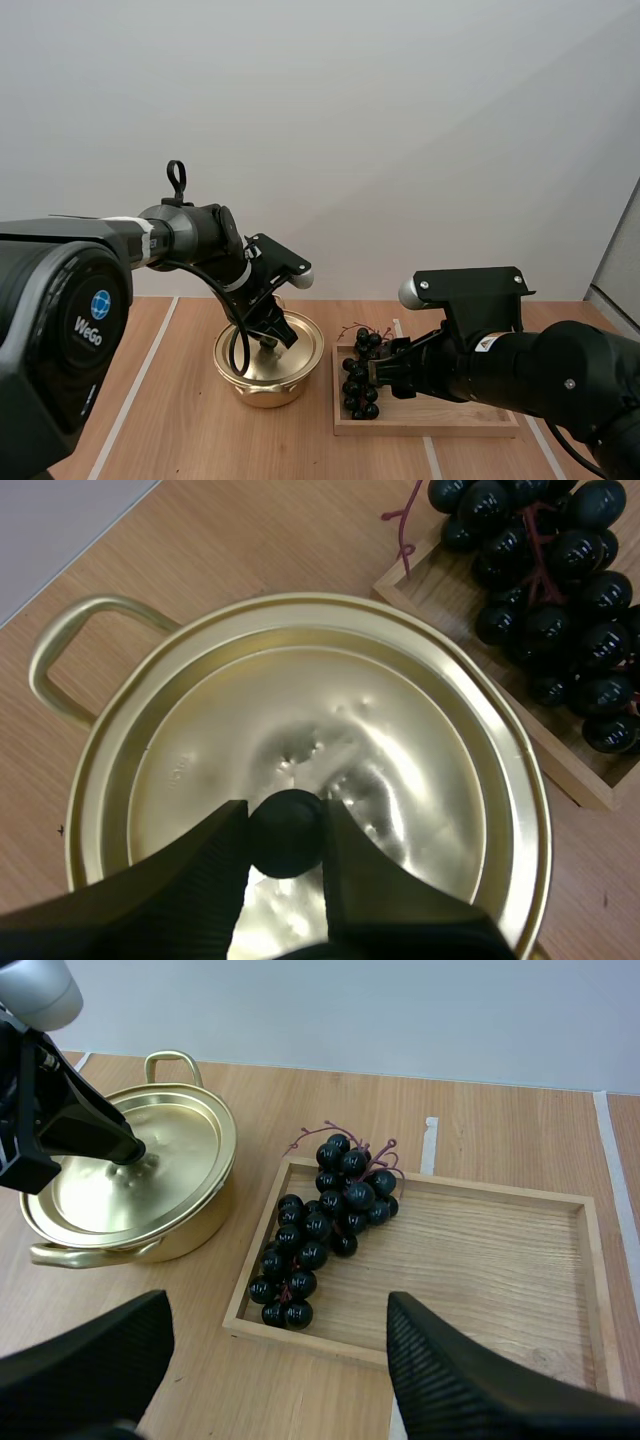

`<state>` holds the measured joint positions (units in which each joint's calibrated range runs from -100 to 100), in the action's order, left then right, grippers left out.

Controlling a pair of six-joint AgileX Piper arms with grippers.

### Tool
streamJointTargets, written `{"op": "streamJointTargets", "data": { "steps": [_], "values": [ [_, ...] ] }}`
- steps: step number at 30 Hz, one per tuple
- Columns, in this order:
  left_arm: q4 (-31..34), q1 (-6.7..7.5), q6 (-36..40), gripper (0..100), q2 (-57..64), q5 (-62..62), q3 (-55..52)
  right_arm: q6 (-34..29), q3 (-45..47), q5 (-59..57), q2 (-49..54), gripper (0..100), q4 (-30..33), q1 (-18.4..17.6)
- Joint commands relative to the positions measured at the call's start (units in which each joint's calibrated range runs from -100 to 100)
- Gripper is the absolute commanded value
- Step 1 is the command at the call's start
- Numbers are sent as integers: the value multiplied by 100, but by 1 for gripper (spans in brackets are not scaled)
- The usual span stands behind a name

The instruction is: Open the lid, put the grape in the pot, and close it

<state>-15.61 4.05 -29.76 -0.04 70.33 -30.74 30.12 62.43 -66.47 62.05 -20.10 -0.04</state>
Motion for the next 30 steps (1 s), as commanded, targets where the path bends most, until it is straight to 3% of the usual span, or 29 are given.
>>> {"op": "streamJointTargets", "data": {
  "steps": [1, 8, 11, 17, 23, 30],
  "values": [
    [4, 25, 14, 0, 30, 164, 14, 11, -37, 4, 24, 100, -27, 25],
    [4, 25, 132, 0, 709, 276, 347, 22, -37, 634, 24, 100, -215, 25],
    [4, 25, 192, 0, 1219, 411, 751, 375, -37, 1056, 24, 100, -366, 25],
    [4, 25, 400, 0, 2234, 615, 1820, 1362, -37, 1211, -113, 100, -1633, 25],
    [4, 25, 463, 0, 3004, 814, 2729, 1408, -37, 1475, -1046, 100, -1771, 25],
    [4, 25, 577, 0, 3552, 940, 3066, 1348, -441, 1625, -2565, 100, -1782, 25]
  ]
}}
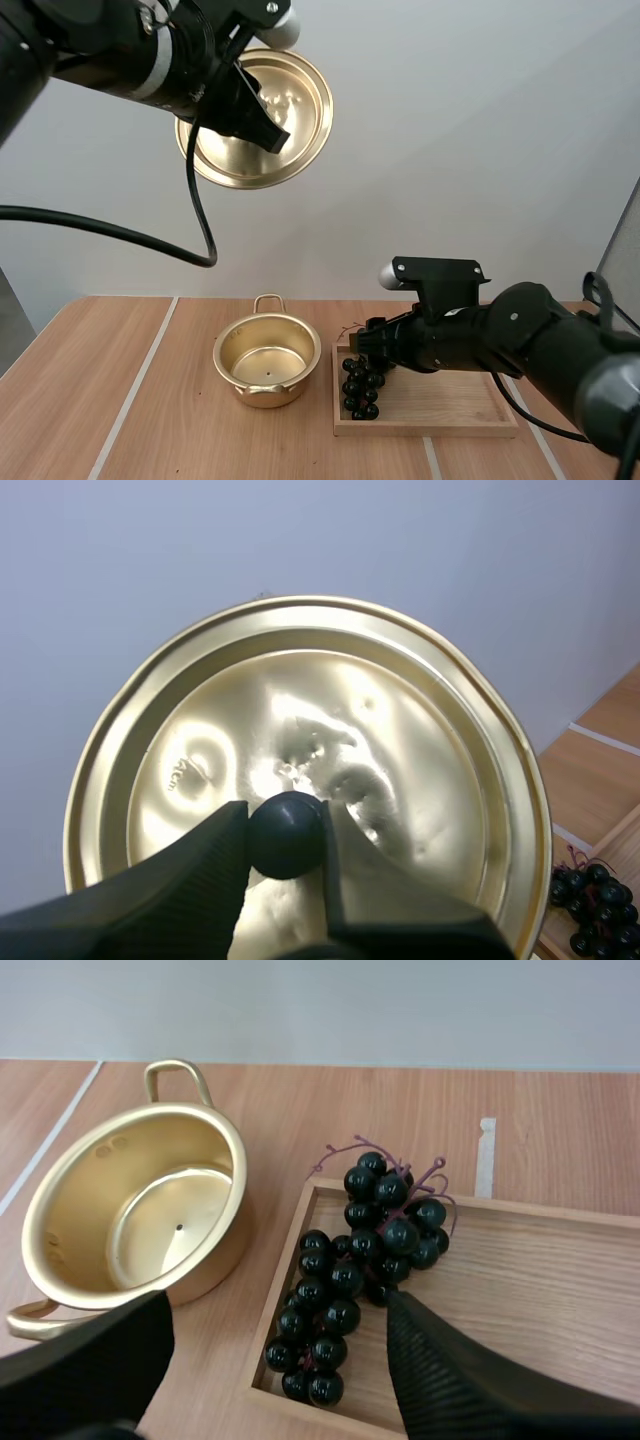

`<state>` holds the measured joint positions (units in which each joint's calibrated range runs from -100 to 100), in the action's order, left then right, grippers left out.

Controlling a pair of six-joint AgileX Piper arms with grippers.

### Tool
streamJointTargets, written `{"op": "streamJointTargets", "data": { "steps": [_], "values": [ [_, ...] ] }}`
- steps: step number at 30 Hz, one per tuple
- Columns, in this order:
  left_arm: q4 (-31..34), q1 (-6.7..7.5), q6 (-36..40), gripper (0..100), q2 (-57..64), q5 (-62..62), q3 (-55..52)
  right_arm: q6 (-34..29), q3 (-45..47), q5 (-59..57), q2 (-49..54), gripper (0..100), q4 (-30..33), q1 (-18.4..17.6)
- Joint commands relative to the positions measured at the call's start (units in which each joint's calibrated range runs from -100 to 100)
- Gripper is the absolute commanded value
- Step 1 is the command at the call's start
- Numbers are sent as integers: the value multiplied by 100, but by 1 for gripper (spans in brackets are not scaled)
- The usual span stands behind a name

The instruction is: Open the lid, put the grape in the pot, and close it

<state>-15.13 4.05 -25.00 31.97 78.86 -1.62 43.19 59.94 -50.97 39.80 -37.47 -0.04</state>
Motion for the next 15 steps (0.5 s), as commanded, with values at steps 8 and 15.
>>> {"op": "streamJointTargets", "data": {
  "steps": [8, 15],
  "values": [
    [-44, 25, 101, 0, 426, 794, 154, -142, -783, 18, -1719, 100, -45, 4],
    [-44, 25, 182, 0, 426, 845, 154, -142, -804, 392, -2388, 100, -45, -158]
  ]
}}
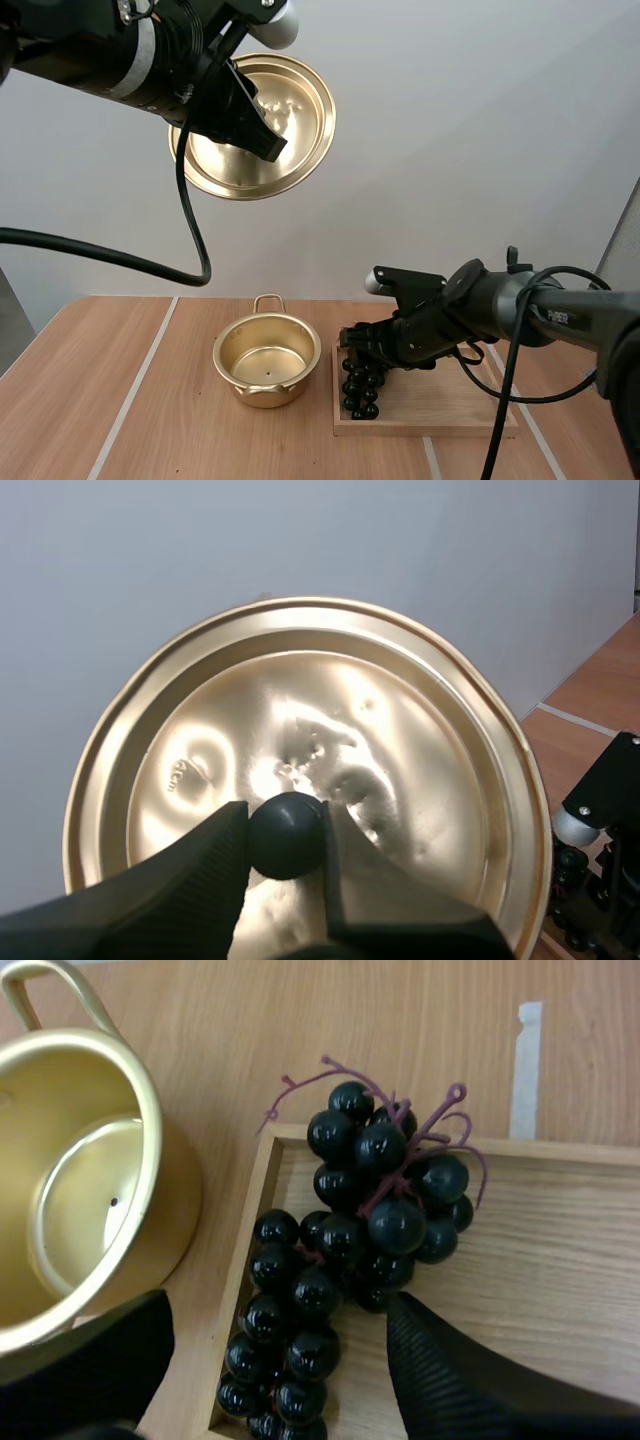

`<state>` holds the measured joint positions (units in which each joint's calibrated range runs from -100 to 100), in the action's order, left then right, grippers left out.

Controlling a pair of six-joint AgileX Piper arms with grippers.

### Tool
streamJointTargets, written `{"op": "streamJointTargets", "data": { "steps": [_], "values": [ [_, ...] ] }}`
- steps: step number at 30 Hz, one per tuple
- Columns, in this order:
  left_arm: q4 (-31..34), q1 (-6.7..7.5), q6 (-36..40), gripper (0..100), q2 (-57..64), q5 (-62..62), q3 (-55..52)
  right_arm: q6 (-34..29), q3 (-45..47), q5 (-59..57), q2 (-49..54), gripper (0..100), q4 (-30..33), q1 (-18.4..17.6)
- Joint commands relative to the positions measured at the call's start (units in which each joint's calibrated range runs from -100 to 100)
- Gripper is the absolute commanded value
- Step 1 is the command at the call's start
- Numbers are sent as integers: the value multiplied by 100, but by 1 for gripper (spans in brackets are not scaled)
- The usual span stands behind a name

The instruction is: Open the lid, put the grape in the pot, and close it

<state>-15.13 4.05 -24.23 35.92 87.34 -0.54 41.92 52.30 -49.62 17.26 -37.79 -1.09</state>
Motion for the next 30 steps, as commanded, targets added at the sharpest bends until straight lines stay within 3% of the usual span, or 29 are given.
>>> {"op": "streamJointTargets", "data": {
  "steps": [1, 25, 26, 28, 29, 30],
  "values": [
    [-44, 25, 142, 0, 31, -3, 46, -15, -40, 350, -191, 100, -13, -71],
    [-91, 25, 246, 0, 31, 191, 46, 16, -40, 1779, -1558, 100, 45, -201],
    [-91, 25, 246, 0, 31, 191, 46, 16, -40, 1797, -1562, 93, 45, -209],
    [-91, 25, 246, 0, 31, 191, 46, 16, -40, 1797, -1562, 63, 45, -209],
    [-91, 25, 246, 0, 31, 191, 46, 16, -40, 1797, -1562, 53, 45, -209],
    [-91, 25, 246, 0, 31, 191, 46, 16, -40, 1797, -1562, 30, 45, -209]
  ]
}}
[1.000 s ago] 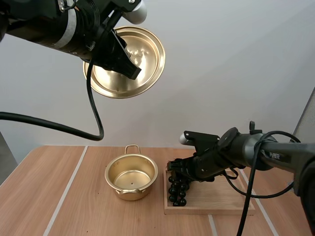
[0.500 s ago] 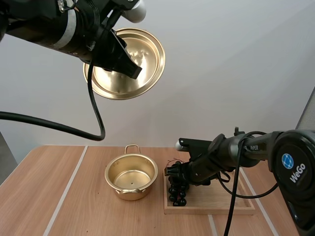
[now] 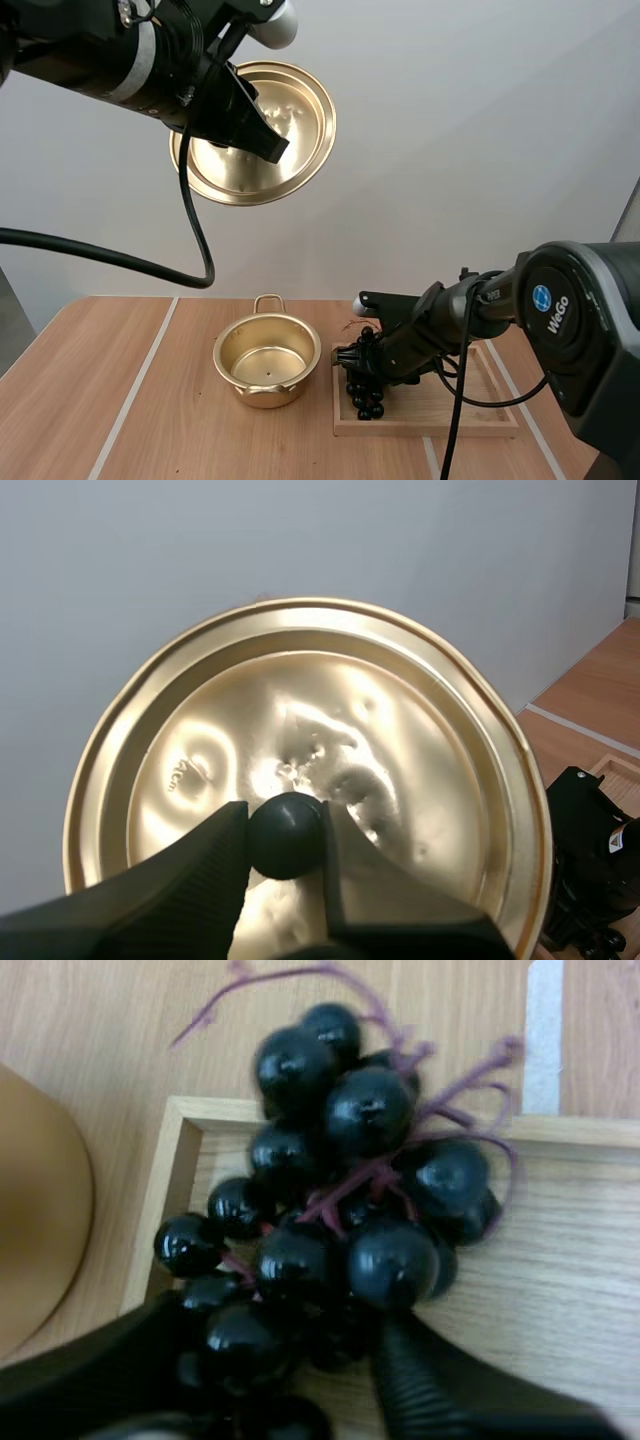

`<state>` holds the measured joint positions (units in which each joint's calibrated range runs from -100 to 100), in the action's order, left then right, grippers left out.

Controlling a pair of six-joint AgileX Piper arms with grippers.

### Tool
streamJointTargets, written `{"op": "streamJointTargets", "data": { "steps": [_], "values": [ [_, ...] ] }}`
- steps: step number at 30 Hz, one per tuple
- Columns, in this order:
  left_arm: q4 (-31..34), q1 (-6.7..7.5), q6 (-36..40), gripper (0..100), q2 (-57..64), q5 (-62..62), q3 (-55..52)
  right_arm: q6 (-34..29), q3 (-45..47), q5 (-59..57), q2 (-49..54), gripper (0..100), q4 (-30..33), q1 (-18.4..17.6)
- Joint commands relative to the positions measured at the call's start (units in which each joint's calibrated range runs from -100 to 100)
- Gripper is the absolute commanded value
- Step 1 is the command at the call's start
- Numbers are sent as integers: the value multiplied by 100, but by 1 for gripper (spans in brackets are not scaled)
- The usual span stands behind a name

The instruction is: Open the lid, put the grape in the pot, and close it

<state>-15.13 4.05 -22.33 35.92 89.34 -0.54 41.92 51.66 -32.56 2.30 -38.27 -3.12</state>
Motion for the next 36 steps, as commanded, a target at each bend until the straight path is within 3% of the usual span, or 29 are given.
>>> {"op": "streamJointTargets", "data": {
  "steps": [1, 2, 9, 21, 26, 36],
  "values": [
    [-91, 25, 56, 0, 31, -9, 46, 16, 24, 91, -66, 17, 93, -6],
    [-91, 25, 56, 0, 31, -9, 46, 16, 24, 91, -54, 0, 93, -6],
    [-90, 25, 56, 0, 31, -32, 46, 16, 24, 16, 267, 0, 269, -6],
    [-90, 25, 56, 0, 369, -900, 50, 188, 24, -426, 2033, 0, 306, -45],
    [-80, 25, 56, 0, 751, -1299, 50, 291, -290, -664, 2399, 0, 342, -351],
    [7, 25, 56, 0, 1111, -1248, 50, 291, -1268, -781, 2154, 0, 342, -1169]
  ]
}}
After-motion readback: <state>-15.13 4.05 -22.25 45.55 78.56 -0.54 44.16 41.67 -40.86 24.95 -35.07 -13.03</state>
